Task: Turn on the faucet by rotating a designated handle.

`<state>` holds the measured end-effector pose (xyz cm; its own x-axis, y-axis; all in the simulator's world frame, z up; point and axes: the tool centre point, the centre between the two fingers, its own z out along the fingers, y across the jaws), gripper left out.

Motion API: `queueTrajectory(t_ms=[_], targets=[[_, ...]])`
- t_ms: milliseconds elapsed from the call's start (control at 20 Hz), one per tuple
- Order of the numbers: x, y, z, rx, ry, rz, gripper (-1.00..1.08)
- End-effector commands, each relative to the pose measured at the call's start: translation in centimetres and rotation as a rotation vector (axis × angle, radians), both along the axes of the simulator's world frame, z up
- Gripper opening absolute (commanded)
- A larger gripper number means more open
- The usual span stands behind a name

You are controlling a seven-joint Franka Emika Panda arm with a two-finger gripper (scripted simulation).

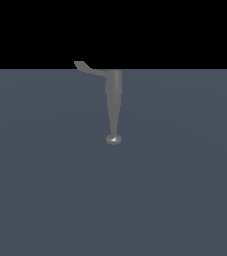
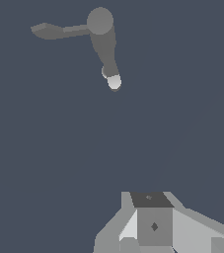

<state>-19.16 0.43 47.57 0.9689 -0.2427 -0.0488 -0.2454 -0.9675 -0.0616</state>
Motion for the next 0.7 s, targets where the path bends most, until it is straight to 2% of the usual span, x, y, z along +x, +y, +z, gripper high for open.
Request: queueTrajectory(t_ms=[0, 650], targets=[[1.5, 0.3, -0.2, 0.015, 0.007, -0.059, -1.00], [9.7, 1.8, -2.7, 0.055, 0.056, -0.386, -1.00]])
